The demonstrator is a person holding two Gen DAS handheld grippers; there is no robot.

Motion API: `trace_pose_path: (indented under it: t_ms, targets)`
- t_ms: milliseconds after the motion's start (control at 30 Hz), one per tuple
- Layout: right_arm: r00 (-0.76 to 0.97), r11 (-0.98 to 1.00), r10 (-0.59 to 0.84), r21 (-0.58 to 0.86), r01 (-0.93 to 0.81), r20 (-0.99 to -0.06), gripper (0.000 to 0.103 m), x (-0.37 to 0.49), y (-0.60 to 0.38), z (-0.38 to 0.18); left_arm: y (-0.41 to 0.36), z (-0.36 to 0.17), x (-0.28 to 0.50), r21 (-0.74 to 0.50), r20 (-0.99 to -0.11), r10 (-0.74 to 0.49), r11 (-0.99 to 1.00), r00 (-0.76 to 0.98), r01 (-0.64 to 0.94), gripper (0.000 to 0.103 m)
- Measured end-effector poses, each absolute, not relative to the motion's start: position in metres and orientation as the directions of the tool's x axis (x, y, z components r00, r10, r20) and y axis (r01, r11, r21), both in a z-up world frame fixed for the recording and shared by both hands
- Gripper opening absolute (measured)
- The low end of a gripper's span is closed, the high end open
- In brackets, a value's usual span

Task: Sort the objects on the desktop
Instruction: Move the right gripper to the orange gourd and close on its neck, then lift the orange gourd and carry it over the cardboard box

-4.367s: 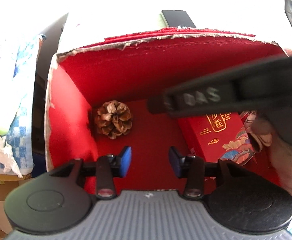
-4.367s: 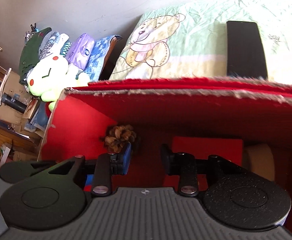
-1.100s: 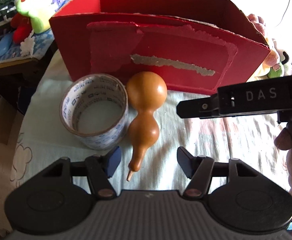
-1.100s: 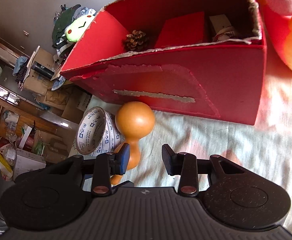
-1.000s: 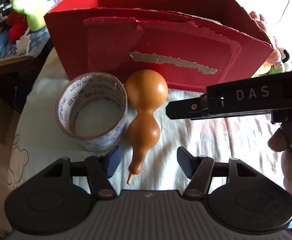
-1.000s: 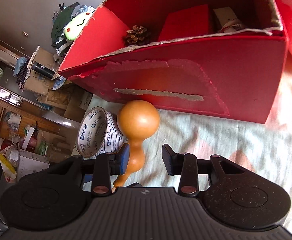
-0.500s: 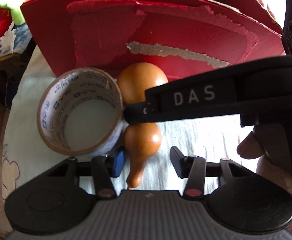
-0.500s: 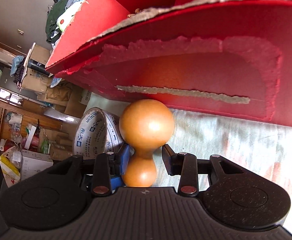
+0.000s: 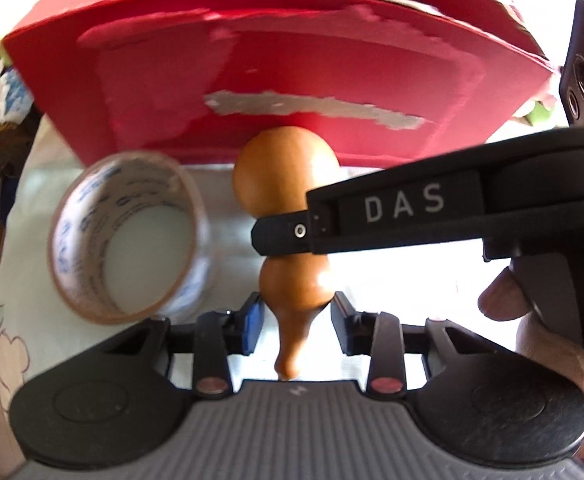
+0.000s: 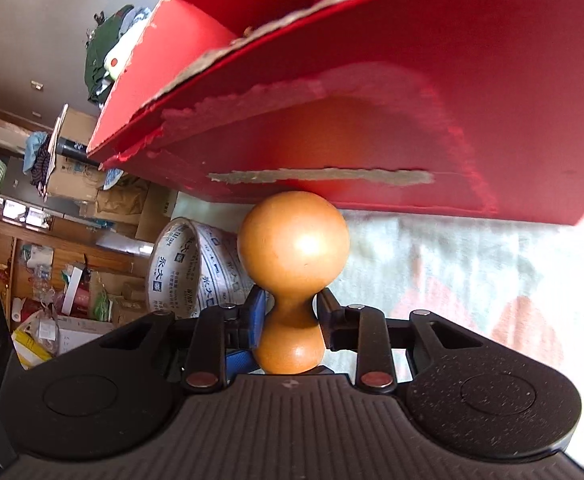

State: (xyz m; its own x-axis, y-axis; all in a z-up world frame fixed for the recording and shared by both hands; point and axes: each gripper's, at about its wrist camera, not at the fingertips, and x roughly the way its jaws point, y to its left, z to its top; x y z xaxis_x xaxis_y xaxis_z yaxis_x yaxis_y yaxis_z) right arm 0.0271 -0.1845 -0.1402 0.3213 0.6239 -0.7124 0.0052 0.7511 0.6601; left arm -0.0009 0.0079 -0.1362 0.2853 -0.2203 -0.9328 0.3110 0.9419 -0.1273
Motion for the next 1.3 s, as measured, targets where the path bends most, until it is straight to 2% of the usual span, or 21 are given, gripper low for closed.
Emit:
trace_pose_path:
  t_ms: [433, 800, 1100, 1300]
  targets:
    - [0.445, 0.735, 0.552, 0.664, 0.141, -0.705, 0.031, -0.008, -0.241, -0.125, -0.064, -0.123, -0.023, -0.116, -0.923, -0.28, 0.855, 0.262, 0.505, 0.037]
    - [0.576, 0.717, 0.455, 0.663, 0.216, -0.679, 0.031, -0.044, -0.283, -0.095, -0.115, -0.097, -0.051, -0.136, -0.892, -0.378, 0.748, 0.249, 0.65, 0.037]
    - [0.703, 0.767, 0.354, 0.622, 0.159, -0.616, 0.031, -0.046, -0.299, -0.033, -0.132, -0.038, -0.044, -0.11, -0.816, -0.478, 0.68, 0.325, 0.725, 0.037]
    - [0.74, 0.799, 0.351, 0.596, 0.084, -0.574, 0.031, -0.02, -0.288, -0.008, -0.117, -0.007, -0.022, -0.071, -0.775, -0.492, 0.692, 0.398, 0.718, 0.037]
